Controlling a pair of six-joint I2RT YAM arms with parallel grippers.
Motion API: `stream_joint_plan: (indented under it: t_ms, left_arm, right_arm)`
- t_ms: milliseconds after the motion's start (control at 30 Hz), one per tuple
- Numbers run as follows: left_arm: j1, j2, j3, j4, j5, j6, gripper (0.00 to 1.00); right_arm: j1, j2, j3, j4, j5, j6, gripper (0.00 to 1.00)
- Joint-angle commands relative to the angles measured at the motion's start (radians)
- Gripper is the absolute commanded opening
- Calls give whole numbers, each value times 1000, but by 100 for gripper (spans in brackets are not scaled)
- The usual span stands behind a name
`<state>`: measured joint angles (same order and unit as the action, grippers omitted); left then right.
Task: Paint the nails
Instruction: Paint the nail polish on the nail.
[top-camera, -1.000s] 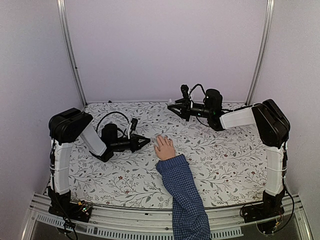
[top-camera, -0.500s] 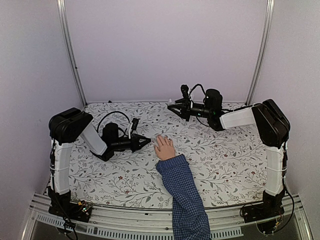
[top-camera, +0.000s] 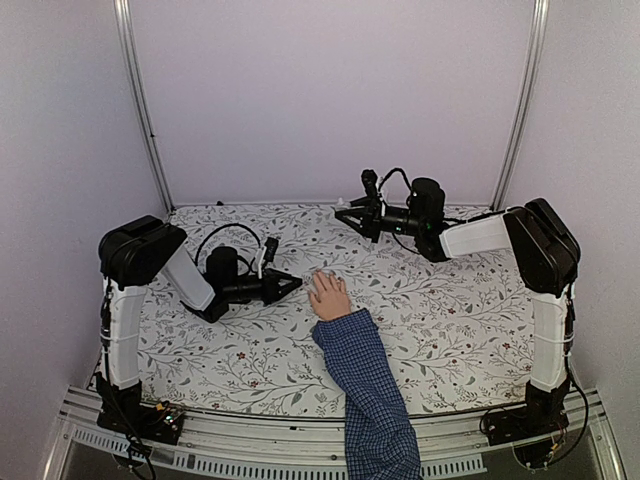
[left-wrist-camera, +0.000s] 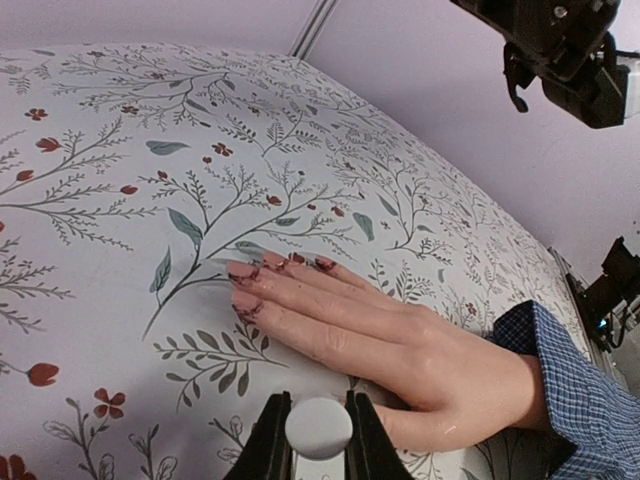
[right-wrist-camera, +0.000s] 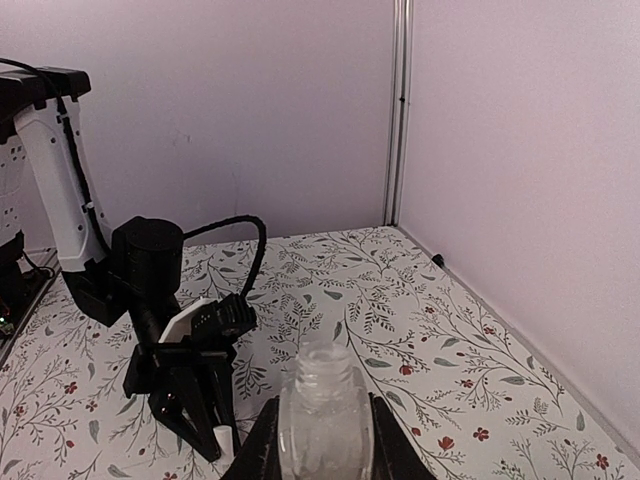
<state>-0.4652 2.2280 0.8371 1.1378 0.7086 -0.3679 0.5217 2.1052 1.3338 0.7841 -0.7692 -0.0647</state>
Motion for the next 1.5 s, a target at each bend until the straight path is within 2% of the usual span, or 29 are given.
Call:
stream_joint_plan:
  t_ms: [0, 333, 800, 1467]
  left_arm:
    - [-14, 19, 9, -1, 15, 17, 0]
    - [-12, 0, -23, 45, 13, 10, 0]
    - [21, -1, -74, 220, 53, -82, 0]
    - [14, 36, -13, 114, 48, -71, 0]
  right_arm:
    - [1, 7, -6, 4, 4, -3, 0]
    - [1, 7, -7, 5, 1, -3, 0]
    - [1, 7, -7, 5, 0, -1, 0]
    - [1, 9, -6, 4, 2, -4, 0]
